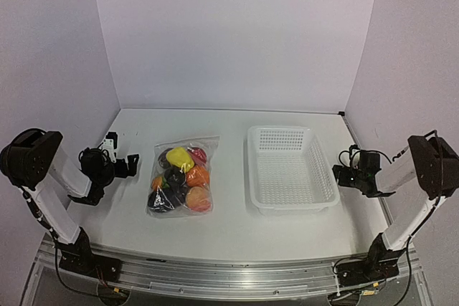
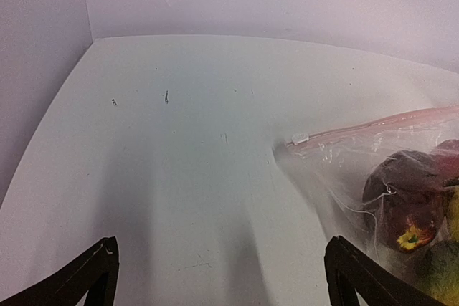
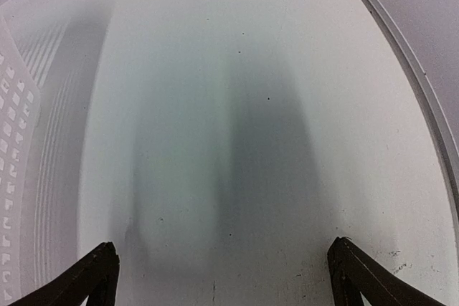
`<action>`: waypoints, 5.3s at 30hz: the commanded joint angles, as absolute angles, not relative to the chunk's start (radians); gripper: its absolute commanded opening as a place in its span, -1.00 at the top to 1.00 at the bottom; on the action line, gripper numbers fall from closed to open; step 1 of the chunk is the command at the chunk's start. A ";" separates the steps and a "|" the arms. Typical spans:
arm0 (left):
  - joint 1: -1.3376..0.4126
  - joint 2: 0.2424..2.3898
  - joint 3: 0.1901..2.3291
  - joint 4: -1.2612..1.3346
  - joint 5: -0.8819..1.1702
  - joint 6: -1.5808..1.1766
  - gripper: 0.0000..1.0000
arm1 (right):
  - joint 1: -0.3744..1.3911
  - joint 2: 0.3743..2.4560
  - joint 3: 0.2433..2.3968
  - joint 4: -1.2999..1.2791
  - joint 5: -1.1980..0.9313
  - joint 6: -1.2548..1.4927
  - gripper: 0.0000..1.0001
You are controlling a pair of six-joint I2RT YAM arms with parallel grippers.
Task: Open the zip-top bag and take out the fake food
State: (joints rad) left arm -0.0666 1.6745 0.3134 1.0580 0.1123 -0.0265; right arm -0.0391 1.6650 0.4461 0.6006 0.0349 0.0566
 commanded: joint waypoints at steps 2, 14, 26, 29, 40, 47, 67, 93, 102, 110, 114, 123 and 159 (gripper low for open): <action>-0.068 1.652 0.329 1.099 0.120 -0.025 -0.99 | -0.040 1.660 0.441 0.594 0.008 0.060 -0.97; -0.065 1.581 0.791 0.266 0.368 -0.010 -0.97 | -0.041 1.606 0.468 0.512 0.146 0.121 -0.97; -0.018 2.086 1.468 -0.521 0.909 -0.404 -0.64 | -0.041 1.393 0.894 -0.157 0.019 0.211 -0.82; -0.017 2.107 1.468 -0.494 0.909 -0.483 -0.72 | -0.036 1.412 1.014 -0.237 -0.102 0.249 -0.61; -0.063 2.176 1.414 -0.405 0.903 -0.584 -0.67 | 0.125 1.393 1.097 -0.246 -0.077 0.243 -0.52; -0.060 2.207 1.444 -0.329 0.904 -0.655 0.80 | 0.188 1.410 1.139 -0.246 -0.062 0.245 -0.52; -0.318 1.504 1.350 -0.295 0.645 0.347 1.00 | 0.580 1.622 1.635 -0.258 -0.225 0.210 -0.56; -0.449 1.302 1.160 -0.191 0.674 0.643 1.00 | 0.862 2.083 2.042 -0.256 -0.409 -0.113 -0.51; -0.449 1.331 1.229 -0.261 0.709 0.583 1.00 | 0.861 2.139 2.085 -0.256 -0.447 -0.152 0.96; -0.313 1.416 1.435 -0.605 0.977 0.659 -0.68 | 0.861 1.997 1.954 -0.255 -0.523 -0.416 1.00; -0.278 1.470 1.550 -0.892 1.025 0.949 -0.74 | 0.861 1.947 1.927 -0.258 -0.619 -0.525 1.00; -0.322 1.511 1.694 -1.067 1.029 1.005 -0.69 | 0.862 1.961 2.004 -0.260 -0.613 -0.574 1.00; -0.356 1.455 1.616 -0.772 0.982 0.716 1.00 | 0.886 2.024 2.097 -0.259 -0.390 -0.469 1.00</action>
State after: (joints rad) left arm -0.3563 1.5009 1.6203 -0.7847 0.9835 0.6867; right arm 0.8806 2.0331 2.0682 -0.3153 -0.3867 -0.4863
